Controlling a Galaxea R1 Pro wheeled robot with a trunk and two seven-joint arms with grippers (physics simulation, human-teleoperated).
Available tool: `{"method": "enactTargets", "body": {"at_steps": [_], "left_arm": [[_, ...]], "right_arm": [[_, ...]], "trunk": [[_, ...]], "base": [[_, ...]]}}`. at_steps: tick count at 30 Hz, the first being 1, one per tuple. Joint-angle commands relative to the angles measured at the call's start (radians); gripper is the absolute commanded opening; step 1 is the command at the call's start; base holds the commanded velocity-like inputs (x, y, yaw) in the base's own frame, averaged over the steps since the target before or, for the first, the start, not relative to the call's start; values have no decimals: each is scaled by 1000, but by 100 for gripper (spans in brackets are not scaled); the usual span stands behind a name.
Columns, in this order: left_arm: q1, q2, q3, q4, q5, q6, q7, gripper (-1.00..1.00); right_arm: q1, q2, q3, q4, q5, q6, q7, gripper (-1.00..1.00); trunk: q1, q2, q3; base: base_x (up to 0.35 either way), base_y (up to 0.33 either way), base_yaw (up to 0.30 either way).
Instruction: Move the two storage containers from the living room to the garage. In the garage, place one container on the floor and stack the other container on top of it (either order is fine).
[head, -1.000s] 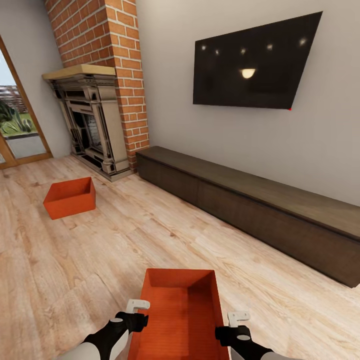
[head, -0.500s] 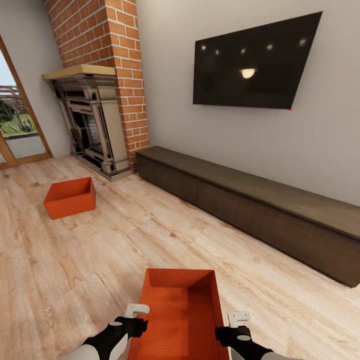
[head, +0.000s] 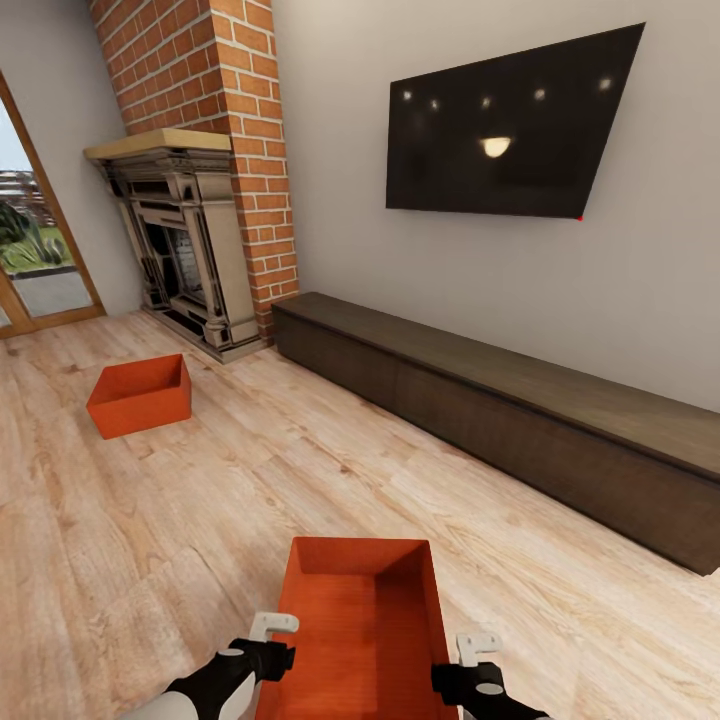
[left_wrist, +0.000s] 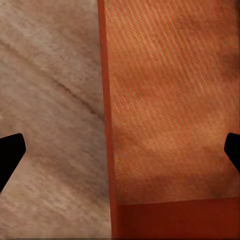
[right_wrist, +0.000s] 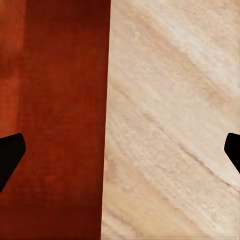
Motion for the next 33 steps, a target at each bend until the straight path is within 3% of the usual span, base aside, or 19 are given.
{"method": "enactTargets", "body": {"at_steps": [1,12,24,33], "left_arm": [[0,0,3,1,-10,5,3,100],[0,5,3,8,-9,5,3,100],[0,7,3,17,-9,5,3,100],[0,7,3,22,-9,5,3,100]], "right_arm": [[2,1,8,1,-9,-4,-2,100],[26,4,8,2,-3,-3,-1,100],[33,4,8,2,1,-3,-1,100],[33,3,10,1,2,-4,-1,100]], "trunk": [[0,0,-1],[0,0,-1],[46,-84,-38],[46,-84,-38]], "base": [[0,0,0],[0,0,0],[0,0,0],[0,0,0]]}}
